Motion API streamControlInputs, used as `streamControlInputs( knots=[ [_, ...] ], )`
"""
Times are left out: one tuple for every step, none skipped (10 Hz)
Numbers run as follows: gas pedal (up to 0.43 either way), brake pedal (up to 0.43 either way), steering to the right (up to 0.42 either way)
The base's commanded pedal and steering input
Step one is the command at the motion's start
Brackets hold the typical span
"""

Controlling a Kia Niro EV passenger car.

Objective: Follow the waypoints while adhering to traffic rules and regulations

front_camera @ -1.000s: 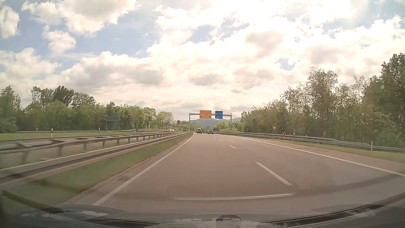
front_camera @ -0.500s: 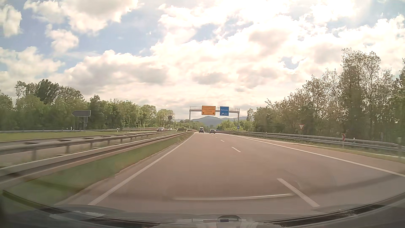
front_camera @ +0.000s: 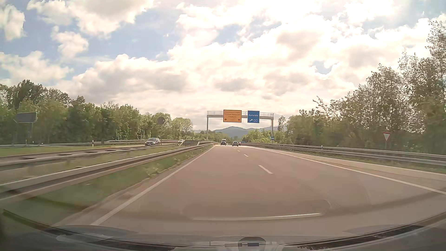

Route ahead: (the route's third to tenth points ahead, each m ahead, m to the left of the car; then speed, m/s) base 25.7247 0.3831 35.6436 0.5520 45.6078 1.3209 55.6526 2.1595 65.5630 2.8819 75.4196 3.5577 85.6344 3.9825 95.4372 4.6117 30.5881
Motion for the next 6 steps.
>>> streamControlInputs(
  knots=[
    [0.24, 0.0, -0.005],
    [0.24, 0.0, -0.006],
    [0.24, 0.0, -0.006],
    [0.24, 0.0, -0.006],
    [0.24, 0.0, -0.006],
    [0.24, 0.0, -0.006]
  ],
)
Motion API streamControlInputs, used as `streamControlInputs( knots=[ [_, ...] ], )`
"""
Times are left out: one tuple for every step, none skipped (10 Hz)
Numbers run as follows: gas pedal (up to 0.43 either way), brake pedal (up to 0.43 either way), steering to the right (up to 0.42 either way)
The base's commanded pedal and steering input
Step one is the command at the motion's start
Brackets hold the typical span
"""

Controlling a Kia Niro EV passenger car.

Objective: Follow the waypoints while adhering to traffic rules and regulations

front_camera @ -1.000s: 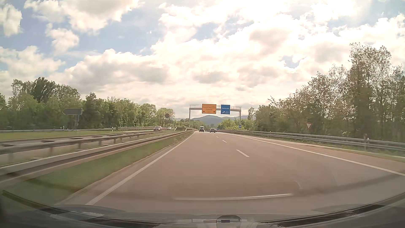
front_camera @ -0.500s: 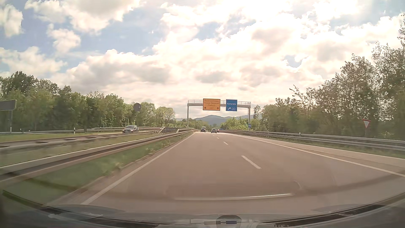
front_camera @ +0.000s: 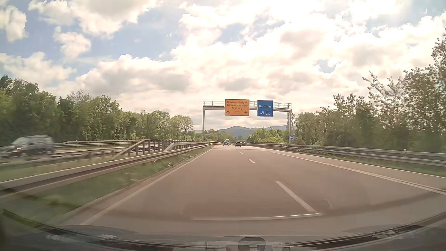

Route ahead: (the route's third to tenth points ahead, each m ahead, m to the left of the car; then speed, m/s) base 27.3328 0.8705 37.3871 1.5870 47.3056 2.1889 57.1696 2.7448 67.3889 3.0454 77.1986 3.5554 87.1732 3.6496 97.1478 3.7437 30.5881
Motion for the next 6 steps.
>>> streamControlInputs(
  knots=[
    [0.24, 0.0, -0.006],
    [0.24, 0.0, -0.006],
    [0.24, 0.0, -0.006],
    [0.24, 0.0, -0.006],
    [0.228, 0.0, -0.005],
    [0.228, 0.0, -0.004]
  ],
)
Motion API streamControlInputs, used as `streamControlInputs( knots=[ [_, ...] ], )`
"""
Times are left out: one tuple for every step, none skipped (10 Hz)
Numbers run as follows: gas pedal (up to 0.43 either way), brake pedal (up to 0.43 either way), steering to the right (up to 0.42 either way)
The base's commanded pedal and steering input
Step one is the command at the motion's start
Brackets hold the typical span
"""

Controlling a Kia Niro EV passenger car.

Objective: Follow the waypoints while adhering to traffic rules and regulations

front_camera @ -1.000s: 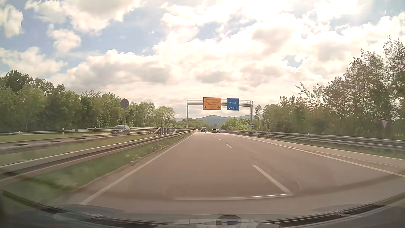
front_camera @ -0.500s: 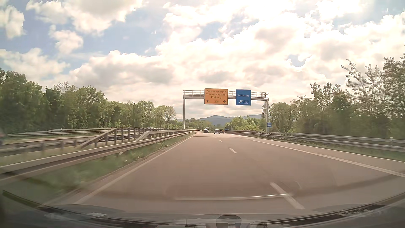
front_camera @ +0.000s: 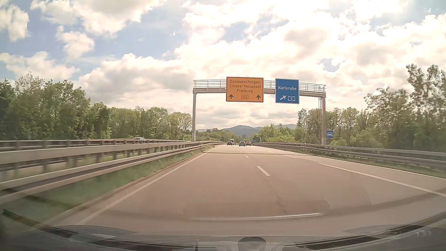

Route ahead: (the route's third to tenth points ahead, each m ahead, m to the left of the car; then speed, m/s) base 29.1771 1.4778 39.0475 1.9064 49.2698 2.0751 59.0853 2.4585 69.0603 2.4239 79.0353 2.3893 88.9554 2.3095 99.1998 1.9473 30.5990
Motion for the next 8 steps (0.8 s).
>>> streamControlInputs(
  knots=[
    [0.228, 0.0, -0.003],
    [0.228, 0.0, -0.002],
    [0.228, 0.0, -0.002],
    [0.228, 0.0, -0.002],
    [0.22, 0.0, -0.002],
    [0.22, 0.0, -0.001],
    [0.22, 0.0, -0.002],
    [0.22, 0.0, -0.001]
  ],
)
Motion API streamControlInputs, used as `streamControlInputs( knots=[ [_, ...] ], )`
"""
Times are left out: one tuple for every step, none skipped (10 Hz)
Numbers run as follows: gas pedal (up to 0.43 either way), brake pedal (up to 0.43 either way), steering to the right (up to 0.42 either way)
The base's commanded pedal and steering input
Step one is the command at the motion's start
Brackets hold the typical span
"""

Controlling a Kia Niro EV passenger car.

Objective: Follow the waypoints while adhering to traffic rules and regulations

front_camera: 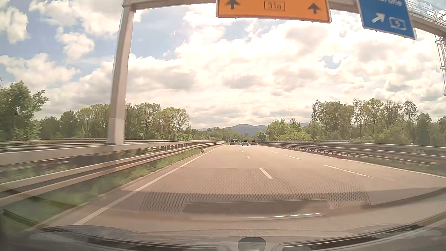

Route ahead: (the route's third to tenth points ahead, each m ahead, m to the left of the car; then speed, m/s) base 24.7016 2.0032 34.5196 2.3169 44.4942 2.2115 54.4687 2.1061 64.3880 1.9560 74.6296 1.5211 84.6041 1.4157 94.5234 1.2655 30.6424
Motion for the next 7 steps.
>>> streamControlInputs(
  knots=[
    [0.209, 0.0, -0.001],
    [0.209, 0.0, -0.001],
    [0.209, 0.0, -0.001],
    [0.209, 0.0, -0.001],
    [0.209, 0.0, -0.001],
    [0.209, 0.0, 0.0],
    [0.209, 0.0, 0.0]
  ],
)
